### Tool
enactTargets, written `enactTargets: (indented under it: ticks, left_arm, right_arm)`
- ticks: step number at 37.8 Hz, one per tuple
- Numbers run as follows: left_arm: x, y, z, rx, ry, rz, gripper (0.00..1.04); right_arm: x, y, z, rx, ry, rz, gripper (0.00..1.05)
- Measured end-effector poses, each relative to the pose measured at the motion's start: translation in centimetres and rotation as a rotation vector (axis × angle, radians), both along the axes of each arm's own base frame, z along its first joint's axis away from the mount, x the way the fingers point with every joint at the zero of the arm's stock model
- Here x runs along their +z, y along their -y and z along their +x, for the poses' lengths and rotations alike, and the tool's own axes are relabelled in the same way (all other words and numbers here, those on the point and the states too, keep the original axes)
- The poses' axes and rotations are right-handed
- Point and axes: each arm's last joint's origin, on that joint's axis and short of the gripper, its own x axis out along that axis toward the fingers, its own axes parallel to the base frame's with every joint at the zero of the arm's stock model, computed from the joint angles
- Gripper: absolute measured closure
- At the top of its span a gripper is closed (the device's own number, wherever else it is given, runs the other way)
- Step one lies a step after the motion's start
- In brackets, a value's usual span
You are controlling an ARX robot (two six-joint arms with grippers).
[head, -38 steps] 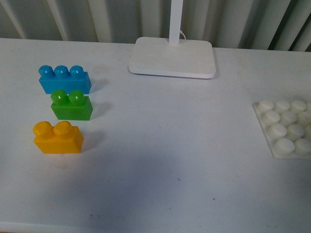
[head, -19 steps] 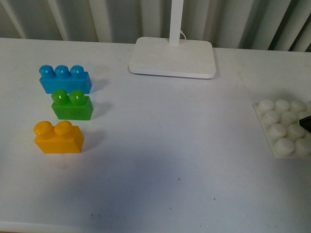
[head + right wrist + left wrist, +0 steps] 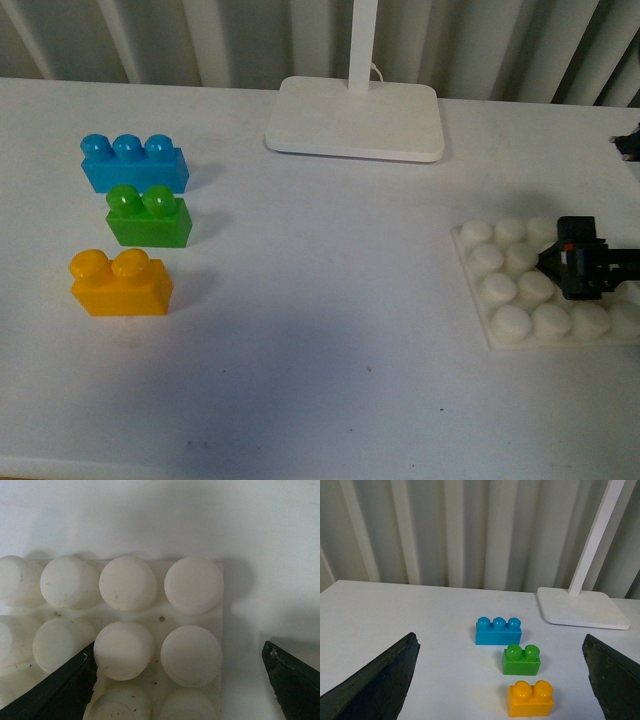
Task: Insert yellow block into base center
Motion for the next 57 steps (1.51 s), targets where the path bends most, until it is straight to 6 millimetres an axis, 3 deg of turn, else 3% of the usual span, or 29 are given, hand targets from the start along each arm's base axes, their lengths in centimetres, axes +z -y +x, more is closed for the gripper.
enactTargets:
  ticks: [11, 32, 45, 57]
  left_arm:
    - [0.0, 0.0, 0.0, 0.0, 0.0, 0.0, 0.06]
    - [0.0, 0.0, 0.0, 0.0, 0.0, 0.0, 0.06]
    - [0.0, 0.0, 0.0, 0.0, 0.0, 0.0, 0.06]
    - [0.0, 0.0, 0.0, 0.0, 0.0, 0.0, 0.06]
  right_arm:
    - [0.1, -7.3, 0.6, 0.0, -0.031, 0.06, 0.09]
    - [0.6, -19.0, 1.7, -0.063, -0.119, 0.245, 0.09]
    - [0.6, -21.2, 0.8, -0.151, -0.159, 0.309, 0.09]
    - [0.5, -21.2, 0.5, -0.212, -0.145, 0.343, 0.09]
